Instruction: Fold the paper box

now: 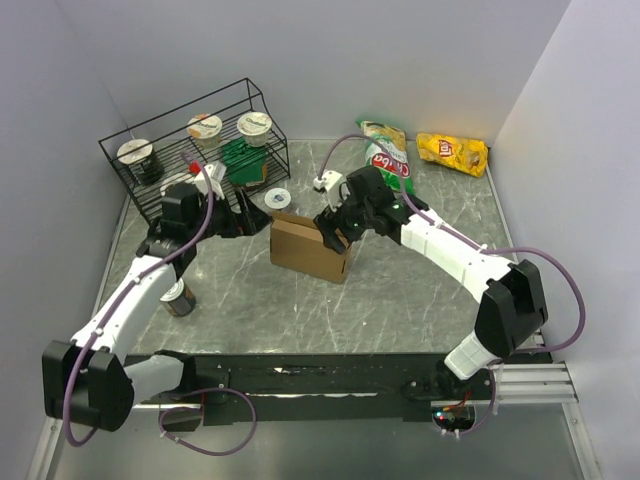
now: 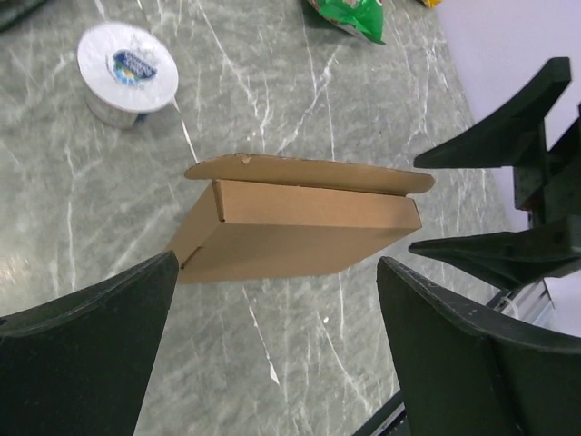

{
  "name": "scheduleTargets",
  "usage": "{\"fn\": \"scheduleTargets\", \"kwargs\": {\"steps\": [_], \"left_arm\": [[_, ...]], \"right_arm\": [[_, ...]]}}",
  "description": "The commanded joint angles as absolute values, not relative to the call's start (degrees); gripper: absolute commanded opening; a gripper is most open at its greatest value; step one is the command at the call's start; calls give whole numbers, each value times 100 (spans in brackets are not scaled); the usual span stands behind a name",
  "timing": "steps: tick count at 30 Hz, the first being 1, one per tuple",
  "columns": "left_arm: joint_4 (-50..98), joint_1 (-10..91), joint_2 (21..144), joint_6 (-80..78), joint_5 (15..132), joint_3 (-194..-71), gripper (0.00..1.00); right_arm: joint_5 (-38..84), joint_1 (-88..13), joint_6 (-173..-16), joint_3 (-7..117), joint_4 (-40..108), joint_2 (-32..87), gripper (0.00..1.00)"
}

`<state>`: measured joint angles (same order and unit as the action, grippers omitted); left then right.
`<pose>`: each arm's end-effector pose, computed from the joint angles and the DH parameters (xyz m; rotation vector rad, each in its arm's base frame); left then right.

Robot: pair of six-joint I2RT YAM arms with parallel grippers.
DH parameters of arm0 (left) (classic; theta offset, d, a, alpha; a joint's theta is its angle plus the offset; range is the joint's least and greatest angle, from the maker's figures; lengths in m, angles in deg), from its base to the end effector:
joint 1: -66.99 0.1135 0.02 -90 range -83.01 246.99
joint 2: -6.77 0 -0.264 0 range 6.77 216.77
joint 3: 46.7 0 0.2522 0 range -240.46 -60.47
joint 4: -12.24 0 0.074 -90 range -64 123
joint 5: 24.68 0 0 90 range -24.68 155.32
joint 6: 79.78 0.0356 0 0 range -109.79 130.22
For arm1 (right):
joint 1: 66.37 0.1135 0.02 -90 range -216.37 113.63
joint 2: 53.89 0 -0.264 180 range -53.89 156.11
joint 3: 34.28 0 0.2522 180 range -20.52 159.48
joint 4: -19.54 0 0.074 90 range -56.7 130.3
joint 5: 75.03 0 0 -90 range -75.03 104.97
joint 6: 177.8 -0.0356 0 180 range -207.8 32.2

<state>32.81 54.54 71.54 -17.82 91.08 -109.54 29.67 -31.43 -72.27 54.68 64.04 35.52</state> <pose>0.2481 -0.0706 0.3032 0.0316 2.0326 -0.8958 0.2786 0.2057 0.2989 -1.1240 2.0878 0.4666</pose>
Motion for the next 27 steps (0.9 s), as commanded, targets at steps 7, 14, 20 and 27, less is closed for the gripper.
{"fn": "scheduleTargets", "kwargs": {"steps": [7,14,20,27], "left_arm": [[3707,5486,7672,-904,9195,-12005,97],[3638,5468,8524,-1218,8939,-12445,99],[3330,5030,9587,-1553,8387,-12621,98],[2644,4941,10326,-1879,8298,-12313,99]], "right_arm": [[3457,-3359,-7391,5050,5713,3207,82],[2456,-3507,-8600,5007,5730,3391,84],[2762,-4113,-9929,3945,4949,3101,84],[3721,-4861,-10572,3398,4254,3443,84]]}}
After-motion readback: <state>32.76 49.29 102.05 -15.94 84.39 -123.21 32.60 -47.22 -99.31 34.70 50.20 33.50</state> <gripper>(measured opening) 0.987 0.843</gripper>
